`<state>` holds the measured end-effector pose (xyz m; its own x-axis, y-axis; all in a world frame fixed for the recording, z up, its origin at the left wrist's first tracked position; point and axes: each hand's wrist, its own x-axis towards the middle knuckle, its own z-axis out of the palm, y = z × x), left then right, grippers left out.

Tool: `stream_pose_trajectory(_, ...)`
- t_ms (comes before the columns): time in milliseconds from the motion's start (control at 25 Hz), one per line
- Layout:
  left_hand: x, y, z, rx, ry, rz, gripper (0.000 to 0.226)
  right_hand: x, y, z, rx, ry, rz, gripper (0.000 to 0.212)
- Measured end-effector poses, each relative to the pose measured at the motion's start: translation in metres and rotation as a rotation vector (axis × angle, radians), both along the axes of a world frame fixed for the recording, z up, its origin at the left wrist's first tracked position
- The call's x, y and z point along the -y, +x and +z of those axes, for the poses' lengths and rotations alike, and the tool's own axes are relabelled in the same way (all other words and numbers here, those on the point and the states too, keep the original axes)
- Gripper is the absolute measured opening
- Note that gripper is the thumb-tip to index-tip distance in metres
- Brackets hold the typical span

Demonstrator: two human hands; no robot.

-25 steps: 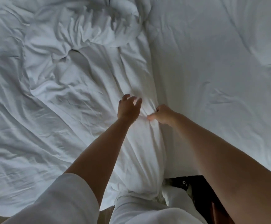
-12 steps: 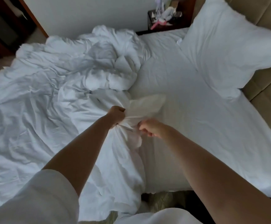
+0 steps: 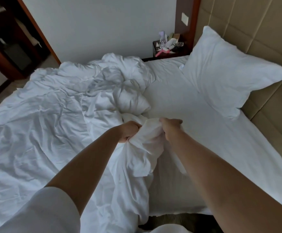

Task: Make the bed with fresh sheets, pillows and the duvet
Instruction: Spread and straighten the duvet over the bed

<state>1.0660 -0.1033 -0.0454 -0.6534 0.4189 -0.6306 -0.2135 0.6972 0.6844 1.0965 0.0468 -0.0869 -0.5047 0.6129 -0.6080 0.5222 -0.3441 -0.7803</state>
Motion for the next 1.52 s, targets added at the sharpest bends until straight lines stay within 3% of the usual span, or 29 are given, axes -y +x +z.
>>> stream_pose_trajectory(80,0.01,-0.006,0.004,0.182,0.125,0.035,0.035,0.001,0.001,0.004,0.044,0.249,0.265,0.076)
stream_pose_trajectory(160,0.019,-0.011,0.008,0.338,0.208,0.03,0.045,0.002,0.001,0.01,0.071,0.587,0.585,0.067)
stream_pose_trajectory(200,0.023,-0.014,0.009,0.303,0.17,-0.043,0.053,0.003,-0.001,0.012,0.073,0.686,0.704,0.055)
stream_pose_trajectory(280,0.028,-0.02,0.005,0.016,-0.06,-0.256,0.065,0.007,-0.006,0.015,0.087,0.811,0.901,0.036)
stream_pose_trajectory(360,0.032,-0.027,0.0,-0.243,-0.252,-0.311,0.081,0.016,-0.011,0.014,0.168,1.007,1.162,0.03)
stream_pose_trajectory(440,0.036,-0.038,-0.004,-0.308,-0.322,-0.241,0.092,0.027,-0.013,0.005,0.239,1.252,1.371,0.047)
stream_pose_trajectory(560,0.048,-0.052,0.001,-0.306,-0.339,-0.293,0.079,0.045,-0.021,-0.002,0.23,1.44,1.366,0.075)
stream_pose_trajectory(640,0.058,-0.061,0.007,-0.306,-0.366,-0.348,0.076,0.059,-0.031,-0.004,0.192,1.411,1.403,0.074)
stream_pose_trajectory(760,0.075,-0.083,0.004,-0.329,-0.365,-0.329,0.073,0.079,-0.048,-0.005,0.24,1.137,1.43,0.05)
stream_pose_trajectory(880,0.099,-0.099,-0.012,-0.424,-0.316,-0.19,0.061,0.097,-0.06,-0.006,0.288,1.131,1.431,0.039)
stream_pose_trajectory(1000,0.117,-0.106,-0.041,-0.527,-0.393,-0.074,0.049,0.115,-0.062,-0.018,0.326,1.105,1.45,0.037)
stream_pose_trajectory(1160,0.121,-0.092,-0.077,-0.637,-0.525,-0.086,0.025,0.127,-0.061,-0.033,0.413,1.168,1.474,0.043)
stream_pose_trajectory(1400,0.128,-0.057,-0.137,-0.617,-0.501,-0.169,0.024,0.126,-0.052,-0.064,0.514,1.202,1.507,0.051)
stream_pose_trajectory(1520,0.132,-0.067,-0.148,-0.598,-0.495,-0.181,0.027,0.13,-0.054,-0.081,0.473,1.165,1.46,0.05)
